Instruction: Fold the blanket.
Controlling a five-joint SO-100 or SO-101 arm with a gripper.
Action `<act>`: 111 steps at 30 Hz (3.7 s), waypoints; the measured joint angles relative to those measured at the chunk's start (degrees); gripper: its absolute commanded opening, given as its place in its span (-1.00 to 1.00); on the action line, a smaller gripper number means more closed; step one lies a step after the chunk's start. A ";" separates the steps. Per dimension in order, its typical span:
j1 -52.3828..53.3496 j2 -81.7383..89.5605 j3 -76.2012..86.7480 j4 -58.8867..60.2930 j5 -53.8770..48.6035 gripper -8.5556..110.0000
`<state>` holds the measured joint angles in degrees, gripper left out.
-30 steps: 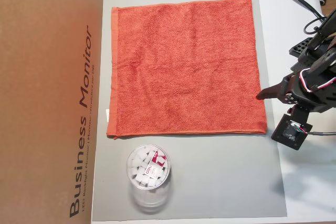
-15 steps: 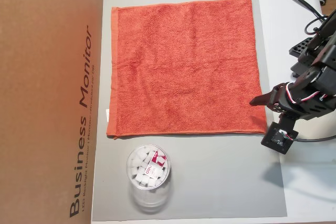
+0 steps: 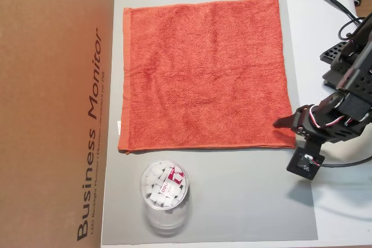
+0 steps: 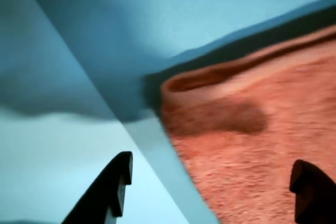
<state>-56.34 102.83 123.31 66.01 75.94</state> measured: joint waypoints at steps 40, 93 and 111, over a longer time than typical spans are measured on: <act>3.34 -8.96 -1.93 -7.12 0.26 -0.48; 4.39 1.41 -1.32 -6.42 0.44 -0.86; 9.58 23.20 -1.23 8.35 0.88 -0.86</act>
<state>-46.76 126.04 122.08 74.36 76.82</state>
